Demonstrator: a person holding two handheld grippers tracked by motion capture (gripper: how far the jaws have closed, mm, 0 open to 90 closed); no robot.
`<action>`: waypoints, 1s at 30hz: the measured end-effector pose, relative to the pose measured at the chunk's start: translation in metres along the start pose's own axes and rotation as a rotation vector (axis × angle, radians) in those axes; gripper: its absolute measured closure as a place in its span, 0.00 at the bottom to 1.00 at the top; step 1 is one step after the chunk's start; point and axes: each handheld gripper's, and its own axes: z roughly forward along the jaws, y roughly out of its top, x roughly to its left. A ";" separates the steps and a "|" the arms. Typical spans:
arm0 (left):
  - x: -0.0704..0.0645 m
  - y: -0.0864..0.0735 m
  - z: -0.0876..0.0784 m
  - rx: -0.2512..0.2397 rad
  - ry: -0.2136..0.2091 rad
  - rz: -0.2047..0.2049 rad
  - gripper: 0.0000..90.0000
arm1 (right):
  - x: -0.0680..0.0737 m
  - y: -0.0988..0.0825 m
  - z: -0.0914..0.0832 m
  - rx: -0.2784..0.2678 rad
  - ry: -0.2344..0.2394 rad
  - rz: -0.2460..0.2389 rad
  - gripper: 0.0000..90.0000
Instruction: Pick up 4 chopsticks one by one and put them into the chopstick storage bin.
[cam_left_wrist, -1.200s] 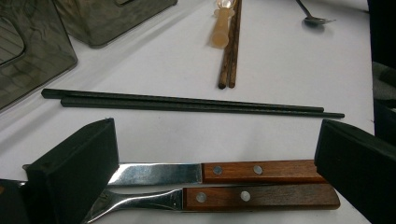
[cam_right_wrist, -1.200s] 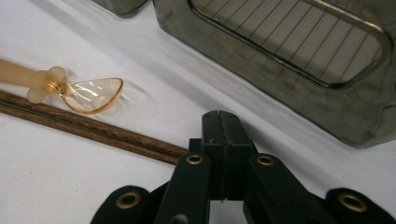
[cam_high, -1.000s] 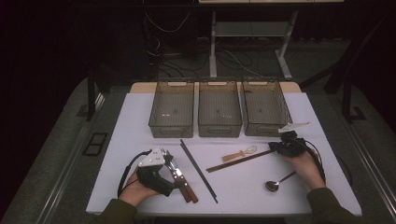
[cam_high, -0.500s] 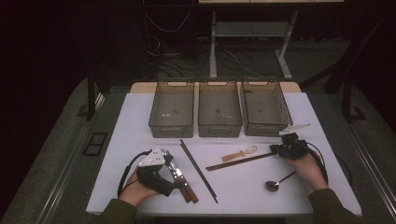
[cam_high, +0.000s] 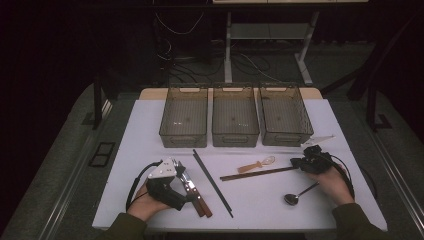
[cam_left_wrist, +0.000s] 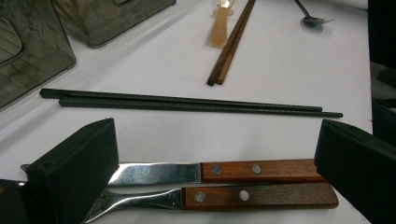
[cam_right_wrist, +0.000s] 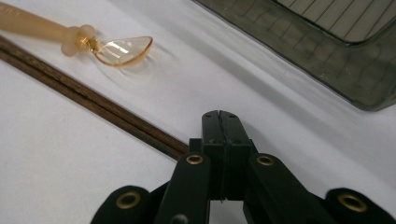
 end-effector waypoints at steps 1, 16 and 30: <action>0.000 0.000 0.000 -0.001 -0.001 0.000 0.00 | 0.000 0.000 0.000 0.002 0.001 -0.002 1.00; 0.000 0.000 0.000 0.000 -0.002 0.002 0.00 | 0.004 -0.006 -0.006 0.017 0.007 -0.009 1.00; 0.000 0.000 0.000 0.001 -0.002 0.003 0.00 | 0.007 -0.010 -0.009 0.021 0.011 -0.015 1.00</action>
